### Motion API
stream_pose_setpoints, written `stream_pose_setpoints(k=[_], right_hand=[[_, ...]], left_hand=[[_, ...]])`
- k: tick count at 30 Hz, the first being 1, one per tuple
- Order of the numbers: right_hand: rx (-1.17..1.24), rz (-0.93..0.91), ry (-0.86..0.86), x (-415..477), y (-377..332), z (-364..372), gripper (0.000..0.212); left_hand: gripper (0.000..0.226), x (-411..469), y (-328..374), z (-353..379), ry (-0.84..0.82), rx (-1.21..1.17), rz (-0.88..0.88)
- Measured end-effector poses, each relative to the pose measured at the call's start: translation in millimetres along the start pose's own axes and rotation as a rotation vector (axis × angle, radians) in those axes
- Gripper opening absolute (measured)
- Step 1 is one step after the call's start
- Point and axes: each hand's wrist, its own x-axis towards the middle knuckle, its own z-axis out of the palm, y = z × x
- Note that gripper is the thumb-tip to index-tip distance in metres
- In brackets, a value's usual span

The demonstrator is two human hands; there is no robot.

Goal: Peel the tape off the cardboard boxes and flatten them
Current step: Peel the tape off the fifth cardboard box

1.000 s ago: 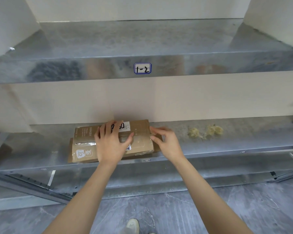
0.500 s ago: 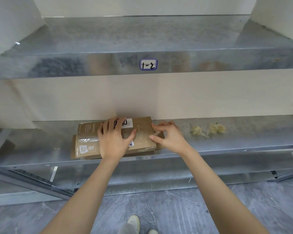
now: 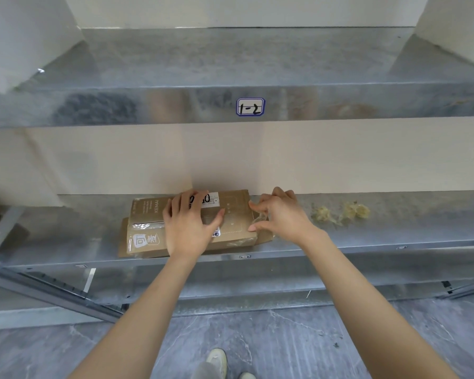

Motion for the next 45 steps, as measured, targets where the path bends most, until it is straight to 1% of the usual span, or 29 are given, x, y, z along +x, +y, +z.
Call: stream_pose_setpoints(k=[2,5,7,9,15,19,22,25,28,30,32,37,41,45], right_hand=[[0.016,0.01,0.066,-2.3,0.6,-0.2,0.051],[0.133,0.019,0.246,-13.7,3.5,8.9,0.025],[0.213,0.01,0.329,-24.2,5.3,18.8,0.016],[0.308,0.03,0.351,-31.0,5.8,27.5,0.013],[0.593,0.125,0.32,-36.5,8.2,45.1,0.005],[0.725,0.128,0.311,-45.5,0.4,54.9,0.012],[0.906,0.184,0.298,-51.8,-8.0,60.3,0.018],[1.089,0.248,0.27,-57.0,-10.0,66.4,0.029],[1.216,0.271,0.197,-59.0,-10.7,69.6,0.047],[1.191,0.25,0.176,-55.4,-11.1,67.7,0.049],[1.09,0.219,0.191,-51.2,-10.0,65.1,0.046],[0.74,0.111,0.2,-46.1,-8.0,66.4,0.051],[0.655,0.104,0.263,-41.5,-2.0,64.5,0.042],[0.647,0.187,0.372,-40.7,-2.8,60.0,0.028]], left_hand=[[0.053,-0.7,0.2,-0.7,0.001,0.001,0.005],[0.052,0.2,0.2,-0.9,0.006,-0.001,0.003],[0.053,1.9,-0.1,-0.3,-0.004,-0.011,-0.005],[0.053,2.8,-0.5,0.5,-0.013,-0.017,-0.006],[0.052,3.4,-0.5,1.3,-0.019,-0.007,-0.006],[0.053,5.0,0.3,1.0,-0.021,-0.005,-0.012],[0.053,4.9,0.3,1.5,-0.02,0.0,-0.015],[0.053,5.7,-0.4,1.6,-0.029,0.006,-0.013],[0.053,6.0,0.1,1.4,-0.042,0.002,-0.015],[0.053,6.1,0.2,1.3,-0.045,0.004,-0.018],[0.054,6.5,-0.1,1.7,-0.048,0.006,-0.021],[0.055,8.9,-0.4,2.7,-0.051,-0.009,-0.026],[0.055,7.8,0.2,2.5,-0.046,-0.011,-0.025],[0.053,6.9,-0.2,1.5,-0.042,-0.01,-0.023]])
